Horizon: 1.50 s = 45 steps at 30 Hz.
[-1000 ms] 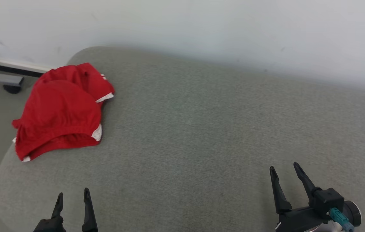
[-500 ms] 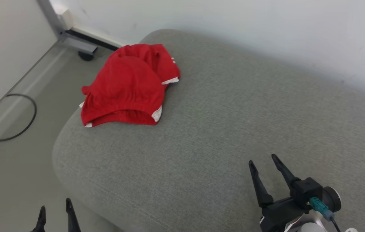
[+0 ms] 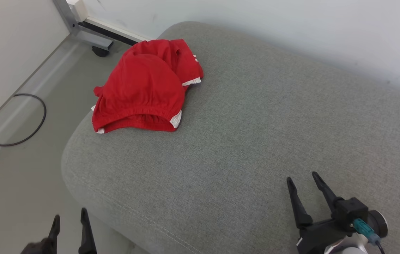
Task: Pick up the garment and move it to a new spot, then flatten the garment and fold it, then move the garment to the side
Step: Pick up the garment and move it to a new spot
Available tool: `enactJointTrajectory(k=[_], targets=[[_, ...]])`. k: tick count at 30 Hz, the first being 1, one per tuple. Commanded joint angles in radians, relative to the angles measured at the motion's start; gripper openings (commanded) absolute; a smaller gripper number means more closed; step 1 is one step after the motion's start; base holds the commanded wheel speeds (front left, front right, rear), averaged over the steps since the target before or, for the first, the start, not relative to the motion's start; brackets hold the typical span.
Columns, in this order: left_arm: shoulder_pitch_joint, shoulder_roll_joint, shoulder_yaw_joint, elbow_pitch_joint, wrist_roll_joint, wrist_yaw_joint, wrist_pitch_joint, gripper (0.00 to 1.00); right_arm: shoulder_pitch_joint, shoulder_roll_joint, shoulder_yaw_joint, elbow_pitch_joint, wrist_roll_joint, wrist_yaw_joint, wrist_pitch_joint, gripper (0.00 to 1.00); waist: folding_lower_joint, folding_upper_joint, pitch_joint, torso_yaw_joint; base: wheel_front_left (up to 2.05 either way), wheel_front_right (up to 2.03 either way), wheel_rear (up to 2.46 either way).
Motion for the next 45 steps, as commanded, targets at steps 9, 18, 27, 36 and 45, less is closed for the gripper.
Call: enactJointTrajectory(k=[9, 18, 27, 36, 45], targets=[[-0.197, 0.082, 0.028, 0.103, 0.072, -0.090, -0.003, 1.00, 0.021, -0.016, -0.034, -0.059, -0.026, 0.003, 0.000, 1.00, -0.0001, -0.0001, 0.028, -0.078, 0.00, 0.00, 0.00], [-0.398, 0.275, -0.193, 0.192, -0.071, -0.095, -0.003, 1.00, -0.006, -0.050, -0.033, -0.112, -0.028, 0.003, 0.000, 1.00, -0.0001, -0.0001, 0.092, -0.182, 0.00, 0.00, 0.00], [-0.579, 0.410, -0.557, 0.275, -0.473, -0.096, 0.083, 1.00, -0.052, -0.078, -0.012, -0.151, -0.026, 0.003, 0.000, 1.00, -0.0001, -0.0001, 0.172, -0.269, 0.00, 0.00, 0.00], [-0.616, 0.429, -0.682, 0.357, -0.715, -0.096, 0.120, 1.00, -0.064, -0.090, -0.029, -0.164, -0.023, 0.003, 0.000, 1.00, -0.0001, -0.0001, 0.212, -0.310, 0.00, 0.00, 0.00], [-0.670, 0.449, -0.753, 0.383, -0.828, -0.096, 0.079, 1.00, -0.085, -0.096, -0.026, -0.174, -0.026, 0.003, 0.000, 1.00, -0.0001, -0.0001, 0.250, -0.325, 0.00, 0.00, 0.00]])
